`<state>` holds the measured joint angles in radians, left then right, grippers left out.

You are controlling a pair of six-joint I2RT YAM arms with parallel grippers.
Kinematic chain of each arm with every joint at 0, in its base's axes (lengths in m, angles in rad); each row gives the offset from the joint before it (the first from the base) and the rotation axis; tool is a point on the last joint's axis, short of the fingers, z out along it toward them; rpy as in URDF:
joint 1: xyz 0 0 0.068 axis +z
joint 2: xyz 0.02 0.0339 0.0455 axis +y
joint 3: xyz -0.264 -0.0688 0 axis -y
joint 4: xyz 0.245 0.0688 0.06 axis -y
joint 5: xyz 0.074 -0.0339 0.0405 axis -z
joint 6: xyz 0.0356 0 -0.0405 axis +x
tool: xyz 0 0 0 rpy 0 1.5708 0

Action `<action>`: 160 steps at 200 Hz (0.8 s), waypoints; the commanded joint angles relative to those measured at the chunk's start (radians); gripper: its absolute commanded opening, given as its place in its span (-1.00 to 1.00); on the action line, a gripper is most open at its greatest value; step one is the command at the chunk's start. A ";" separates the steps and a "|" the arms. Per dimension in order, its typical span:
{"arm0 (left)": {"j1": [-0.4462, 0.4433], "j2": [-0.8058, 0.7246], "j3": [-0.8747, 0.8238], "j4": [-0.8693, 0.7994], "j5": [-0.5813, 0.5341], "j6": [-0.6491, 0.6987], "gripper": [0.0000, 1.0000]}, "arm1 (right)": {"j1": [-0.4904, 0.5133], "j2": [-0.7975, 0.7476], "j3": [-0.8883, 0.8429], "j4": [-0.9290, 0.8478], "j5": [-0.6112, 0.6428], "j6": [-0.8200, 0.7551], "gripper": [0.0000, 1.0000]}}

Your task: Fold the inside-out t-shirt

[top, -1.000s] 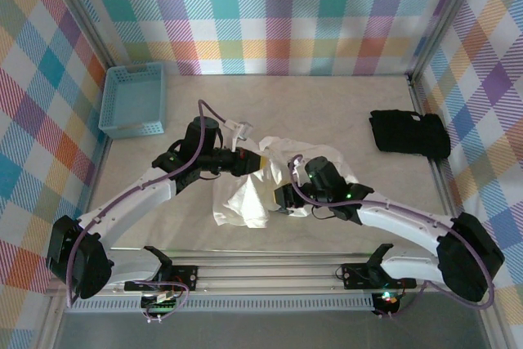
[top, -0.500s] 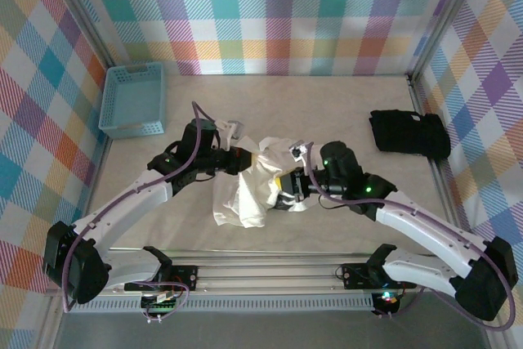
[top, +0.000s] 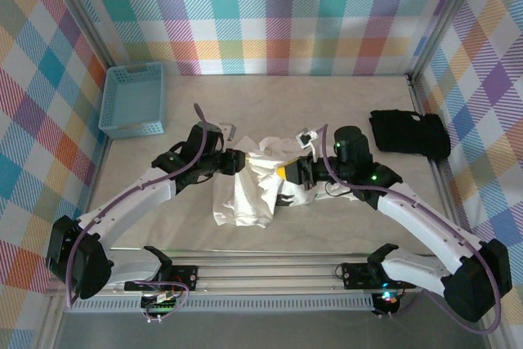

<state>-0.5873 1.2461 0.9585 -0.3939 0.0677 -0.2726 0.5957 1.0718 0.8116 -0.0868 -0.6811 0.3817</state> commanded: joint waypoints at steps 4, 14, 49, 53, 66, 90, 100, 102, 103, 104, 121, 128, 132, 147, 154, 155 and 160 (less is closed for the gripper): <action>-0.067 -0.081 -0.030 -0.099 -0.173 -0.044 -0.09 | -0.003 0.035 -0.024 0.136 -0.047 0.068 -1.00; -0.108 -0.105 -0.041 -0.127 -0.219 -0.074 -0.05 | -0.005 0.052 -0.025 0.160 -0.049 0.082 -1.00; -0.242 -0.152 -0.055 -0.220 -0.332 -0.211 0.01 | -0.005 0.091 -0.020 0.202 -0.033 0.110 -1.00; -0.254 -0.152 -0.057 -0.227 -0.347 -0.223 0.01 | -0.005 0.095 -0.020 0.210 -0.033 0.114 -1.00; -0.287 -0.157 -0.062 -0.233 -0.359 -0.259 0.01 | -0.005 0.107 -0.019 0.223 -0.029 0.124 -1.00; -0.323 -0.149 -0.096 -0.127 -0.234 -0.304 -0.06 | -0.006 0.119 -0.018 0.231 -0.023 0.130 -1.00; -0.324 -0.137 -0.124 -0.051 -0.177 -0.326 -0.08 | -0.005 0.116 -0.019 0.234 -0.019 0.130 -1.00; -0.324 -0.133 -0.128 -0.037 -0.171 -0.329 -0.08 | -0.006 0.116 -0.020 0.234 -0.018 0.130 -1.00; -0.324 -0.132 -0.130 -0.034 -0.168 -0.331 -0.08 | -0.005 0.116 -0.020 0.234 -0.018 0.130 -1.00; -0.324 -0.130 -0.131 -0.028 -0.166 -0.334 -0.08 | -0.005 0.116 -0.020 0.235 -0.018 0.130 -1.00; -0.316 -0.098 -0.148 0.059 -0.158 -0.358 -0.09 | -0.005 0.114 -0.026 0.239 -0.016 0.131 -1.00; -0.303 -0.085 -0.156 0.087 -0.162 -0.370 -0.09 | -0.005 0.113 -0.030 0.240 -0.016 0.131 -1.00; -0.294 -0.077 -0.163 0.105 -0.155 -0.377 -0.09 | -0.005 0.111 -0.032 0.242 -0.017 0.132 -1.00; -0.238 -0.049 -0.194 0.213 -0.118 -0.413 -0.09 | -0.005 0.104 -0.041 0.246 -0.017 0.136 -1.00; -0.213 -0.037 -0.206 0.256 -0.090 -0.424 -0.07 | -0.005 0.099 -0.044 0.243 -0.014 0.137 -1.00; -0.209 -0.035 -0.209 0.263 -0.086 -0.425 -0.07 | -0.005 0.098 -0.045 0.243 -0.014 0.137 -1.00; -0.196 -0.026 -0.216 0.292 -0.069 -0.431 -0.06 | -0.005 0.095 -0.047 0.243 -0.011 0.136 -1.00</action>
<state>-0.8551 1.1881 0.7818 -0.3084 -0.0795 -0.6323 0.5949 1.1885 0.7841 0.1131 -0.6899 0.5114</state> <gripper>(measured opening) 0.460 0.067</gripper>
